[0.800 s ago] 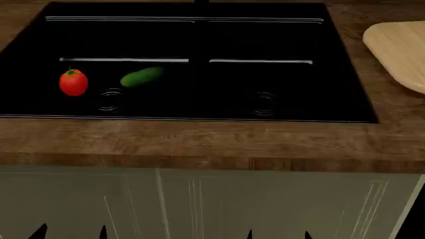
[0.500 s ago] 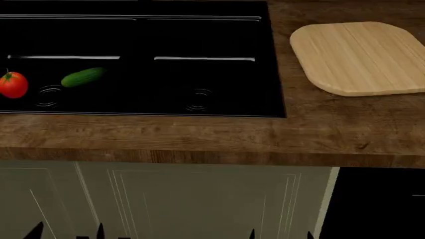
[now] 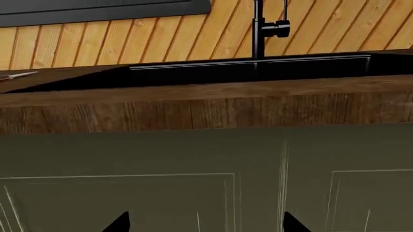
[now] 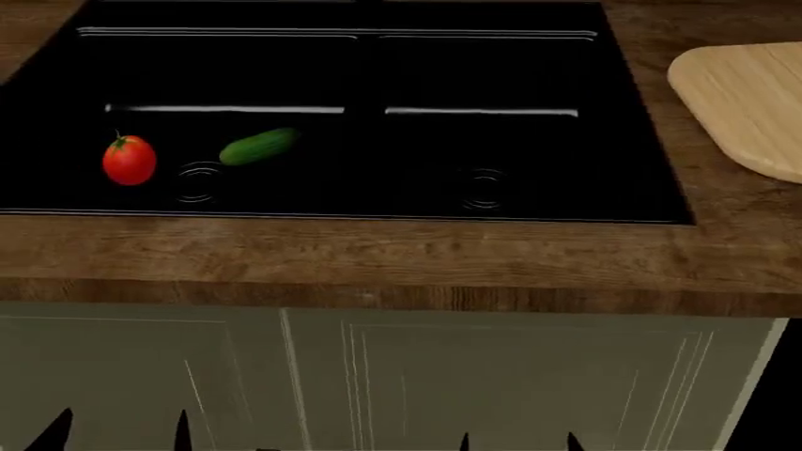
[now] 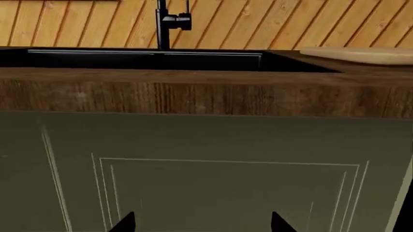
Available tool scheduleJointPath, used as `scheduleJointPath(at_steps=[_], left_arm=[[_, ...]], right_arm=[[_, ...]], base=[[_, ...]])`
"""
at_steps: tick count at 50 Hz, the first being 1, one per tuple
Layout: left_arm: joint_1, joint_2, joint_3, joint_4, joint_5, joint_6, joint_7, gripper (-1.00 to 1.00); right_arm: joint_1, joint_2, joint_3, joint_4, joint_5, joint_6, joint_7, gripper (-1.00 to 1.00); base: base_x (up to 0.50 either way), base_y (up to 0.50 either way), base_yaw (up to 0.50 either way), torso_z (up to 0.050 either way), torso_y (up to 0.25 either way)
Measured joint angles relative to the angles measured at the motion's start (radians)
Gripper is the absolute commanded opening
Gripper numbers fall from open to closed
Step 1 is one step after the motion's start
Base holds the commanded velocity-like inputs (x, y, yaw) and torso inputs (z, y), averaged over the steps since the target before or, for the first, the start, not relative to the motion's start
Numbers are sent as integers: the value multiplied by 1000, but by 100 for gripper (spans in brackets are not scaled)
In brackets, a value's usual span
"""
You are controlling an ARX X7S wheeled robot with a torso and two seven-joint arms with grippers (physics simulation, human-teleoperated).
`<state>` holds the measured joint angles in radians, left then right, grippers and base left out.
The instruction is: Pick the vegetables from the sink and place them on the cutting board.
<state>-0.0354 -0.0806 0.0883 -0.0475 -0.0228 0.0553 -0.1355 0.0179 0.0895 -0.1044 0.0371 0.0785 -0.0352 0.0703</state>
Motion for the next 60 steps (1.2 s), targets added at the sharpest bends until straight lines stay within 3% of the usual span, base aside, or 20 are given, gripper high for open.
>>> scheduleJointPath(at_steps=[34,42,50,55,60], left_arm=[[1,-45,58,15,-26,11,-42,100],[24,-70,83,49,12,56,-56,100],[-29,-106,91,244,41,-96,-34,100],[-148,-115,100,300,63,-232,-18,100],[-310,-111,120,235,92,-327,-15,100]], right_arm=[[2,36,-52,-21,32,17,48,100],[-9,42,-55,-52,31,48,76,100],[42,79,-48,-224,60,243,86,100],[165,106,-50,-299,82,425,82,100],[352,129,-75,-250,84,567,63,100]], base=[[0,500,0,0,0],[0,13,0,38,0],[0,0,0,50,0],[0,0,0,50,0],[0,0,0,50,0]])
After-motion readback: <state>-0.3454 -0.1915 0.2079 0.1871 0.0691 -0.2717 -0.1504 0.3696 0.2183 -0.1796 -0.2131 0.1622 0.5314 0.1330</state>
